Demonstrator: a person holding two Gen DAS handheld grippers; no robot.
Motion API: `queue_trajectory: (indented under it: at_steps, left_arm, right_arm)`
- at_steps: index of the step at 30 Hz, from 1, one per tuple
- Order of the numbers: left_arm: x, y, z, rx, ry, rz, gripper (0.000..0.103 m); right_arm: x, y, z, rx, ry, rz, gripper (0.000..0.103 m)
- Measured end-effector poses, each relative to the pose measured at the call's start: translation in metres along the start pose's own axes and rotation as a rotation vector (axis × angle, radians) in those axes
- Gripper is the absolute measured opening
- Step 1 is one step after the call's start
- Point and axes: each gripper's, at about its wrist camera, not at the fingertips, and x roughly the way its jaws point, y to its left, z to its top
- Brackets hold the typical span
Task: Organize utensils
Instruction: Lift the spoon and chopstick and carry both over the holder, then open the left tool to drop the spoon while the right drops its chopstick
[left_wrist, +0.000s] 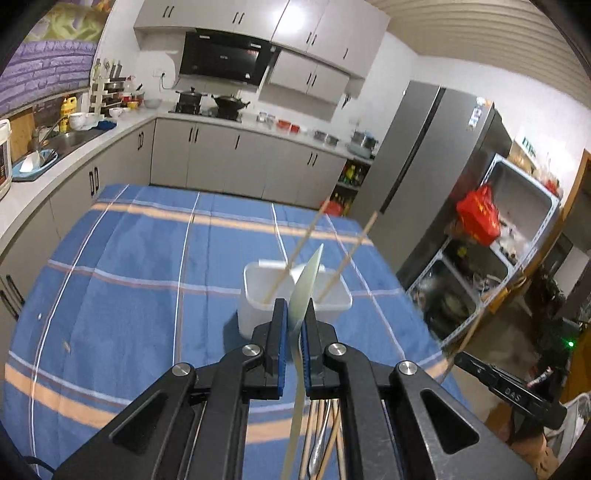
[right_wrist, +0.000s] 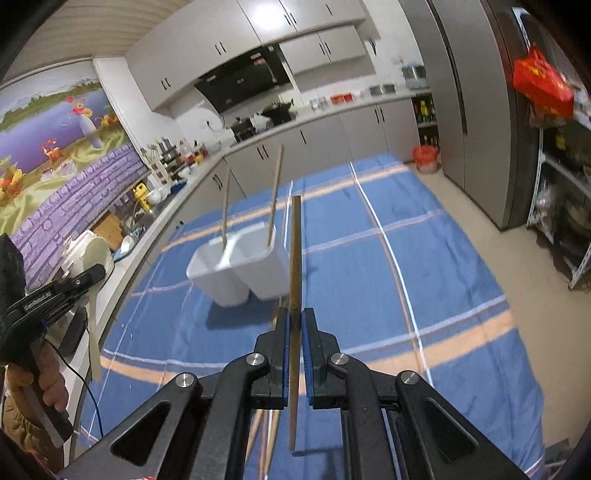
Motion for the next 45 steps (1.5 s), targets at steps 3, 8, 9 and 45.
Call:
queue_trajectory:
  at_steps: [3,8,9,45]
  left_arm:
    - [0.011,0.001,0.019,-0.003,-0.033,-0.011,0.006]
    - [0.034,0.005,0.056,-0.033,-0.091,-0.061,0.006]
    - [0.038,0.005,0.062,-0.038,-0.100,-0.071,0.006]
    - [0.198,0.042,0.072,-0.105,-0.006,-0.035,0.032]
  right_arm:
    - [-0.005,0.011,0.020,-0.024,-0.037,0.008,0.006]
    - [-0.009,0.032,0.065,-0.055,-0.098,0.045,0.006]
    - [-0.007,0.038,0.077,-0.062,-0.112,0.054,0.006]
    - [0.159,0.041,0.110,-0.020,0.009,-0.021,0.026]
